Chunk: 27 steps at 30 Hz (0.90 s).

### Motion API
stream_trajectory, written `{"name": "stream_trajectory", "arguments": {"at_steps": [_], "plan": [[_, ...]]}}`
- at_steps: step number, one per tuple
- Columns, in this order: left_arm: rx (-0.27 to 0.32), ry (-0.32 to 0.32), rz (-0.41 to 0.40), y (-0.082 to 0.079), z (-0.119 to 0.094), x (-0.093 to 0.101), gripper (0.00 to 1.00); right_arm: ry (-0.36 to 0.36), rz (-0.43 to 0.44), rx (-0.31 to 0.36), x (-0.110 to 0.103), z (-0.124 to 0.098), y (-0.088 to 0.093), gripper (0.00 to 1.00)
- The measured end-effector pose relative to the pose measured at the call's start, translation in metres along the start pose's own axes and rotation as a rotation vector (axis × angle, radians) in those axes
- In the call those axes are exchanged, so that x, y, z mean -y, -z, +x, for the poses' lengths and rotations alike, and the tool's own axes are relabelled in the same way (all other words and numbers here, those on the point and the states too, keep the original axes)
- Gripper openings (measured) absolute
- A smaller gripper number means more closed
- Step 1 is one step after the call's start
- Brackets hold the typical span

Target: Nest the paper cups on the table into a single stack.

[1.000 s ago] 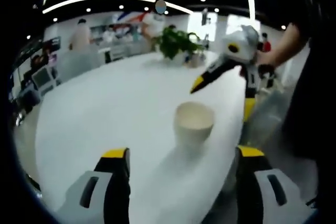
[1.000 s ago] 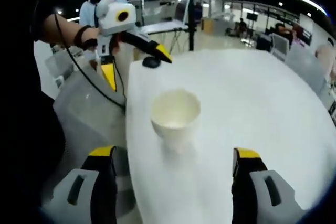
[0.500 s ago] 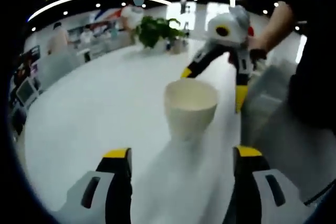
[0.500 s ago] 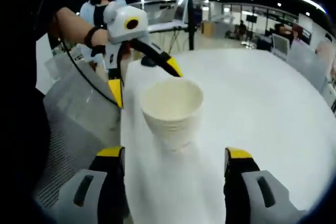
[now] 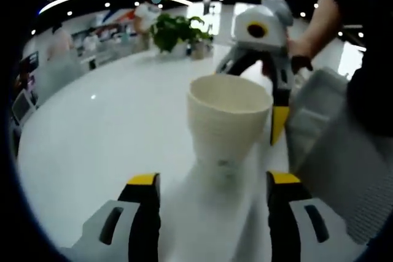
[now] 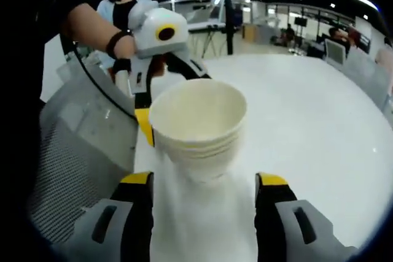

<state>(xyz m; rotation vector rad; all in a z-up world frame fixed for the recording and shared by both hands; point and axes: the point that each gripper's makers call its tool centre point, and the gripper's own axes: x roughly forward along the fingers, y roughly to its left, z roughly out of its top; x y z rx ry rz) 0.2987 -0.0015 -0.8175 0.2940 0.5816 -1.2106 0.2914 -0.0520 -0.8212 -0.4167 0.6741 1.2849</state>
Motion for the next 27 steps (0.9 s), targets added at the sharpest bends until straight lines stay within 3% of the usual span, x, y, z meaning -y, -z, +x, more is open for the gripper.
{"name": "stream_trajectory", "arguments": {"at_steps": [5, 17, 27], "plan": [[0.02, -0.002, 0.023, -0.006, 0.003, -0.006, 0.6, -0.015, -0.01, -0.013, 0.0, 0.006, 0.001, 0.59], [0.029, 0.042, 0.026, -0.016, 0.012, -0.005, 0.56, -0.026, -0.014, -0.005, 0.004, 0.013, -0.006, 0.51], [0.034, 0.106, 0.061, -0.019, 0.016, 0.007, 0.39, -0.065, -0.024, 0.008, 0.001, 0.02, -0.011, 0.4]]}}
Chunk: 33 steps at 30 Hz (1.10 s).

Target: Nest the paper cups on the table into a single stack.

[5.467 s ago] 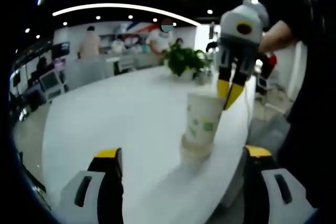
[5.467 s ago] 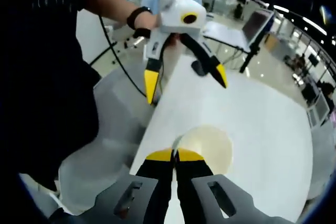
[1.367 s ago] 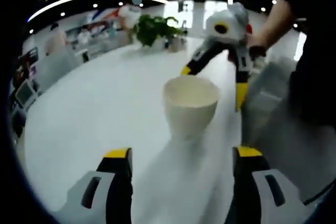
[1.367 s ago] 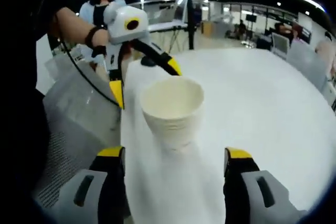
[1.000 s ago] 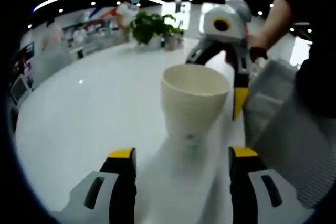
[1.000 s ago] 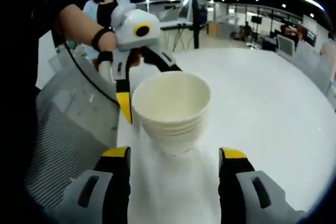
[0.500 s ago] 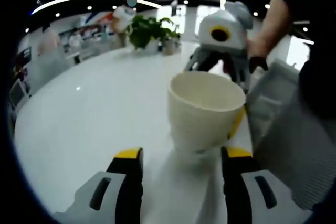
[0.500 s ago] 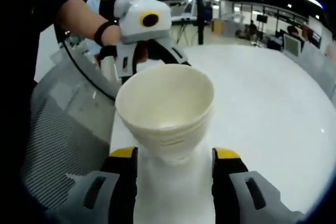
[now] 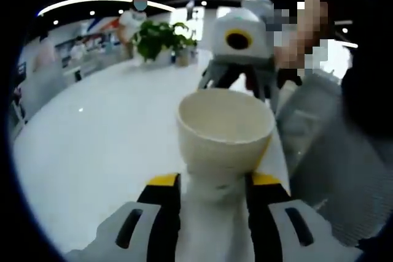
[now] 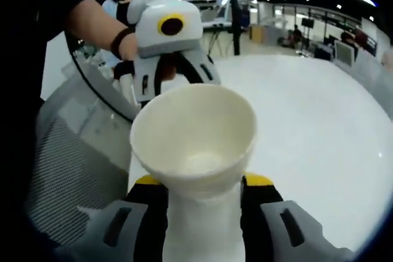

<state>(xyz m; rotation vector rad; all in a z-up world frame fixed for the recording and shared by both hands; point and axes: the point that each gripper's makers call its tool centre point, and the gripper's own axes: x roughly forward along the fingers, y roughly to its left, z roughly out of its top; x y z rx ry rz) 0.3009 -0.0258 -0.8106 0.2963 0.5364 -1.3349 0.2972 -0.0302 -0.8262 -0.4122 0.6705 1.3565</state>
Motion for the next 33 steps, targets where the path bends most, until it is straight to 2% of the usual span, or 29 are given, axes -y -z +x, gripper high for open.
{"name": "stream_trajectory", "arguments": {"at_steps": [13, 19, 25, 33], "plan": [[-0.002, 0.041, -0.03, -0.004, 0.0, -0.001, 0.39, -0.012, 0.001, 0.0, -0.002, 0.001, -0.006, 0.38], [-0.005, 0.046, -0.017, -0.014, -0.001, -0.012, 0.38, 0.002, 0.005, 0.015, 0.011, -0.003, -0.013, 0.38], [0.0, 0.043, 0.015, -0.033, -0.009, -0.035, 0.38, 0.029, -0.01, 0.036, 0.036, -0.011, -0.032, 0.38], [0.004, 0.034, 0.064, -0.063, -0.02, -0.084, 0.38, 0.077, -0.05, 0.072, 0.084, -0.024, -0.071, 0.38]]}}
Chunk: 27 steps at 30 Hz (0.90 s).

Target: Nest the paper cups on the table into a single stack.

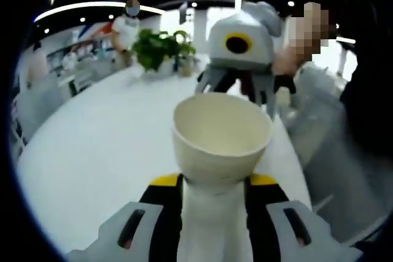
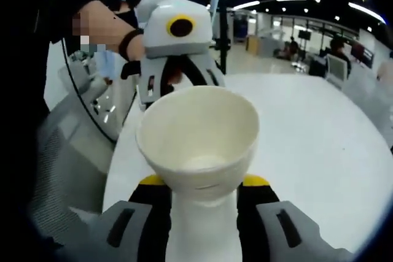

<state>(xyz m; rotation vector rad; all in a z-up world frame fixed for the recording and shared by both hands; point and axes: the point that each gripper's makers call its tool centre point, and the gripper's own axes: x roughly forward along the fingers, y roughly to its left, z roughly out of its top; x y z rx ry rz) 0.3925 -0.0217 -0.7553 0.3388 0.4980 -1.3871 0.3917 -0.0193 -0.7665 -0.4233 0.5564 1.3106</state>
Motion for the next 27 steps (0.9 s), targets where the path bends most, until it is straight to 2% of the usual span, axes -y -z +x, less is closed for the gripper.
{"name": "stream_trajectory", "arguments": {"at_steps": [5, 16, 21, 27], "plan": [[-0.005, -0.02, 0.032, -0.008, 0.0, -0.034, 0.38, 0.023, -0.021, 0.011, 0.028, 0.003, -0.008, 0.38], [-0.021, -0.017, 0.061, -0.011, 0.01, -0.088, 0.38, 0.058, -0.029, 0.017, 0.084, 0.016, -0.012, 0.37], [-0.022, -0.007, 0.066, -0.006, 0.018, -0.101, 0.38, 0.061, -0.005, 0.016, 0.099, 0.022, -0.004, 0.37], [-0.032, 0.013, 0.045, 0.007, 0.033, -0.106, 0.38, 0.049, 0.016, -0.007, 0.104, 0.031, 0.013, 0.37]]}}
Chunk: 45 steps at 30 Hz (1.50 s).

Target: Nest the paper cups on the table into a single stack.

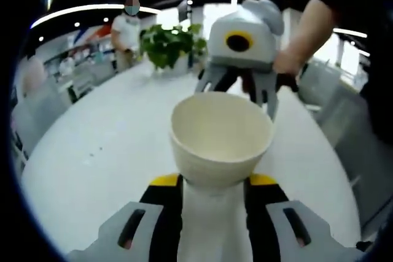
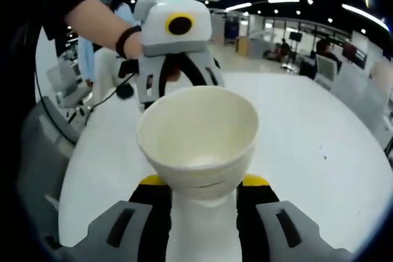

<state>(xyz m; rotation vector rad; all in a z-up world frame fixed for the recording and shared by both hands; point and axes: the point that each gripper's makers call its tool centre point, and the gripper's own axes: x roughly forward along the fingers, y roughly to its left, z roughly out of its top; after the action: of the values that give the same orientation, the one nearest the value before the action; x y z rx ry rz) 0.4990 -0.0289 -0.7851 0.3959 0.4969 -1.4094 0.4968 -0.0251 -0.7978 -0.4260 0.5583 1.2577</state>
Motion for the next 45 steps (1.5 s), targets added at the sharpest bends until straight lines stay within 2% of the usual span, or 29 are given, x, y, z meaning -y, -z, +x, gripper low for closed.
{"name": "stream_trajectory", "arguments": {"at_steps": [6, 13, 25, 38, 45], "plan": [[-0.012, 0.025, -0.015, 0.009, 0.01, 0.0, 0.38, -0.009, 0.029, -0.012, 0.0, 0.004, 0.014, 0.37], [-0.022, 0.043, -0.03, 0.015, 0.016, 0.001, 0.38, -0.022, 0.051, -0.016, 0.0, 0.008, 0.02, 0.37], [-0.019, 0.046, -0.041, 0.016, 0.016, -0.001, 0.38, -0.013, 0.069, -0.003, 0.002, 0.009, 0.021, 0.38], [-0.042, 0.008, -0.039, 0.027, 0.003, -0.007, 0.4, 0.02, 0.089, -0.014, 0.003, 0.006, 0.026, 0.42], [-0.038, -0.009, -0.058, 0.03, -0.009, 0.0, 0.45, 0.042, 0.104, -0.018, 0.001, -0.005, 0.028, 0.47]]}}
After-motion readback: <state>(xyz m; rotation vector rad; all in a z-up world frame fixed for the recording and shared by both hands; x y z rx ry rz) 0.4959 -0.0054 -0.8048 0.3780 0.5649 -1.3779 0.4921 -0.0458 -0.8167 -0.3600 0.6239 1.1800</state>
